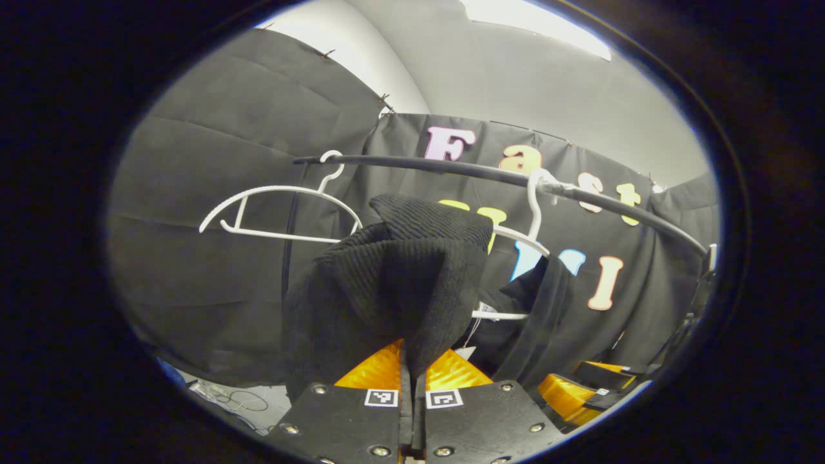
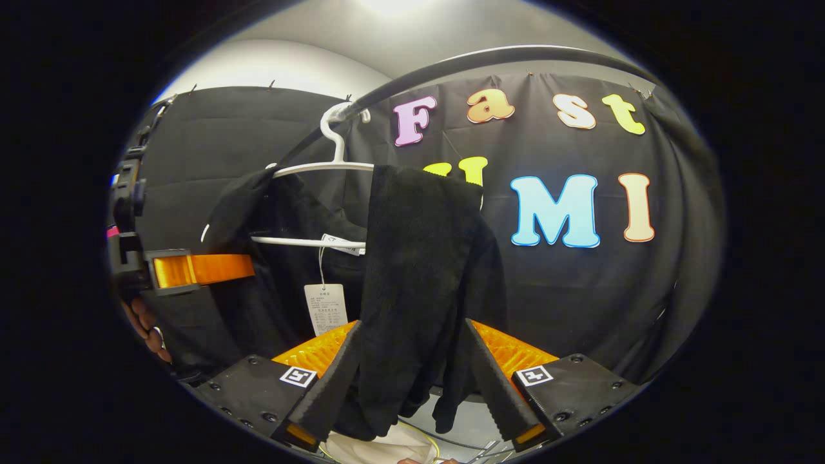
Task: Grasp the clothes on the hanger with both hands and then place them into the laundry hamper below.
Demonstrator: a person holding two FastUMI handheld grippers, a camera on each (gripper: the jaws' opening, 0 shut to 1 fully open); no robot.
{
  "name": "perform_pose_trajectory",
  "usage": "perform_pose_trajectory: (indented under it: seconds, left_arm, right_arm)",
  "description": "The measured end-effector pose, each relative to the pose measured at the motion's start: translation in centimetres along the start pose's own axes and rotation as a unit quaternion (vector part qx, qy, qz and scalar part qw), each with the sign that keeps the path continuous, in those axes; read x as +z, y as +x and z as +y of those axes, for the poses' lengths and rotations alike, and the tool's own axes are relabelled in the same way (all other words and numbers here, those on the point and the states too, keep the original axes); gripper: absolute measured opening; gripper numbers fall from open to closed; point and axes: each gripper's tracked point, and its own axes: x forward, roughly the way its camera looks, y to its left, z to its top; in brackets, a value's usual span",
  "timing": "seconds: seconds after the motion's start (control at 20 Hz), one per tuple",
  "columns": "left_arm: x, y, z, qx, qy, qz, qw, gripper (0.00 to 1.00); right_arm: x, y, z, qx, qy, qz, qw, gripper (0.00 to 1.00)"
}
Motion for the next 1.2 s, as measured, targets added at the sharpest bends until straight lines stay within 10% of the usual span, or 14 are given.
perform_pose_trajectory:
  seconds: [0.7,1.05,1.2]
  left_arm:
    - [-0.1,-0.1,-0.1,-0.037,0.003,0.011,0.999,0.00]
    - [0.3,-0.8,0.2,-0.044,0.027,0.012,0.999,0.00]
    - [0.3,-0.9,0.3,-0.046,0.031,0.015,0.998,0.00]
  right_arm:
    - [2.6,6.2,3.4,-0.034,-0.040,-0.011,0.999,0.96]
    - [2.4,7.6,1.9,-0.017,-0.011,-0.009,1.000,0.10]
    - [2.7,6.7,1.1,-0.007,0.021,-0.011,1.000,0.05]
